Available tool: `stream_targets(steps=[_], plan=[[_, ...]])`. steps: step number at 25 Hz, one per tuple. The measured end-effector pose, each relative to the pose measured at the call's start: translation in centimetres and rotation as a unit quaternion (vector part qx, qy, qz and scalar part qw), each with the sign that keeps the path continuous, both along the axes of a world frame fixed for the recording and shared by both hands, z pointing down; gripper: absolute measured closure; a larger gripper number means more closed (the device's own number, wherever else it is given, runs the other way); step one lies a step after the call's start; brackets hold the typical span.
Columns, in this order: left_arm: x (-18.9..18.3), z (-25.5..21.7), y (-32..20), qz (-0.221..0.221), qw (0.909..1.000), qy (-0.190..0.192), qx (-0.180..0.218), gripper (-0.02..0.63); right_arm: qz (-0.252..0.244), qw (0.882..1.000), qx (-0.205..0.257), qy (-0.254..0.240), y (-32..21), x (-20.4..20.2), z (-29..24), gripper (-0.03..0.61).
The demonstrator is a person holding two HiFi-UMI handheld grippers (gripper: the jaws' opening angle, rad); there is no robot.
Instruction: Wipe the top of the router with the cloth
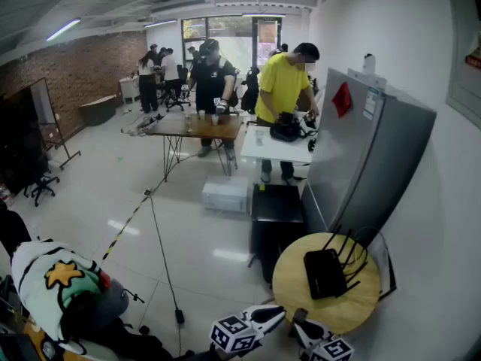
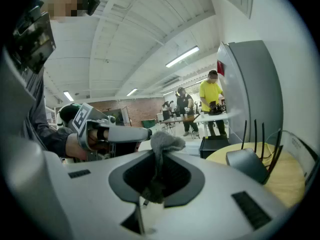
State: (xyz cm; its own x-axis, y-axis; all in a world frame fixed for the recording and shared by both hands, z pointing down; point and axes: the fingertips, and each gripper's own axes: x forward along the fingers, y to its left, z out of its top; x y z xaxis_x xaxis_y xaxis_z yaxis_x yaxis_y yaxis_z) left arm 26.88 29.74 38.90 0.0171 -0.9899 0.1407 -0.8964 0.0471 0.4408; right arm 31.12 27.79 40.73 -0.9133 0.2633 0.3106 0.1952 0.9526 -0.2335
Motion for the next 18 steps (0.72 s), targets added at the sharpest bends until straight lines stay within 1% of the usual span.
stream_targets(steps=[4,9,13,18], plan=[[-3.2,-0.4,1.1,-0.006,0.9999,-0.009,0.008,0.583,0.007,1.000,0.005,-0.004,0.6,-2.8,-0.4,0.513],[-6.8,-0.5,2.1,-0.021,0.9996,-0.002,0.018,0.583,0.010,1.000,0.011,-0.003,0.8,-5.7,-0.2,0.514],[-9.2,0.0,2.3,-0.027,0.9995,0.002,0.016,0.583,0.008,1.000,0.008,0.000,0.5,-8.1,0.2,0.512],[-13.0,1.0,1.0,-0.033,0.9994,0.006,0.006,0.583,0.000,1.000,0.000,-0.001,-0.9,-12.4,1.2,0.512]])
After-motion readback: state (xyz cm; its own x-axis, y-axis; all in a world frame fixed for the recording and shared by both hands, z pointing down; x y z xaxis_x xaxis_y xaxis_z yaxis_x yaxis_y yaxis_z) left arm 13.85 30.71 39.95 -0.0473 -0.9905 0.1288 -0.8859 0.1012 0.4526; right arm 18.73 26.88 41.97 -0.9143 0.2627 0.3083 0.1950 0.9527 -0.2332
